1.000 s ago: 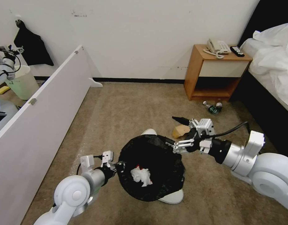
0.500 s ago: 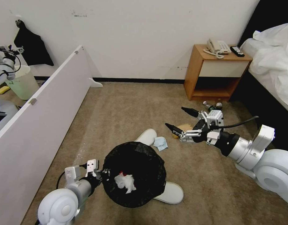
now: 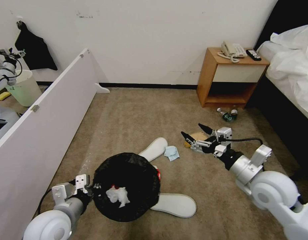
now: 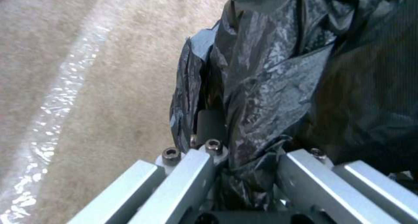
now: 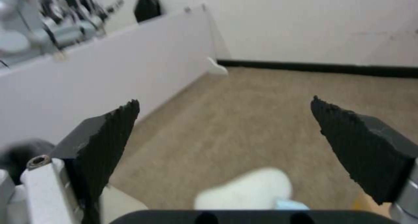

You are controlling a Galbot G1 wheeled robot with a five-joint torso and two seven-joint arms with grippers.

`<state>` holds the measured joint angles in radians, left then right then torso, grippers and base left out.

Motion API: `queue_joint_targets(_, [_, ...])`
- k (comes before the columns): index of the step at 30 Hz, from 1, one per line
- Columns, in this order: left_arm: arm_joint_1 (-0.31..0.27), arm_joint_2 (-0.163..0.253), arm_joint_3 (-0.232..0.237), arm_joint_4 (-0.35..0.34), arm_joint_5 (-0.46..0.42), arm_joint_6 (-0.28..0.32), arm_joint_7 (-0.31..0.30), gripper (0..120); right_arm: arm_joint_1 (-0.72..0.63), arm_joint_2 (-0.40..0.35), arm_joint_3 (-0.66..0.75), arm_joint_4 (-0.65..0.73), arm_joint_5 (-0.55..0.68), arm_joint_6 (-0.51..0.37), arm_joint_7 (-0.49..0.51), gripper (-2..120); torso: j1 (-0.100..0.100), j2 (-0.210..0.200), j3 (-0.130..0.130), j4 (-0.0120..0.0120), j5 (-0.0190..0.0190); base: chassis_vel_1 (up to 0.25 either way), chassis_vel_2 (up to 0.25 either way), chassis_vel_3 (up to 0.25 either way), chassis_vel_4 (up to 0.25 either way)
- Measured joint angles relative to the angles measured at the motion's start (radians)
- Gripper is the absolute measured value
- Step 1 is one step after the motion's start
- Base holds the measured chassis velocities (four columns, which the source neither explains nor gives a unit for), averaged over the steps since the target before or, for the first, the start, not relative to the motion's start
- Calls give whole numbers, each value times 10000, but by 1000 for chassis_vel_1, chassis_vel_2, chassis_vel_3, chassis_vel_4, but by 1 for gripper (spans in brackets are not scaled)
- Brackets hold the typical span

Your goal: Pick up the trash bin, then pick up the garbage from the floor and place it into the trash bin.

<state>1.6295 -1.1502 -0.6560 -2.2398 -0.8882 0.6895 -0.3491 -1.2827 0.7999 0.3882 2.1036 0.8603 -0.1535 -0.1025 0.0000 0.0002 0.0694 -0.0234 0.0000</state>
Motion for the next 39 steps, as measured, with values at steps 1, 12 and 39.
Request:
queue_joint_targets(1, [98, 16, -116, -58, 0, -34, 7, 0, 24, 136, -205, -286, -400, 21, 20, 100, 0, 0, 0, 0, -4, 0, 0, 0, 0])
queue_joint_targets(12, [-35, 42, -227, -66, -65, -114, 64, 0, 74, 659, -1335, -1855, -1549, -164, 760, 100, 0, 0, 0, -2, -2, 0, 0, 0, 0])
queue_joint_targets(39, [-220, 367, -406, 236, -184, -234, 193, 0, 1821, 2535, -4099, -4541, 110, -2225, 3953, 100, 0, -3, 1, 0, -1, 0, 0, 0, 0])
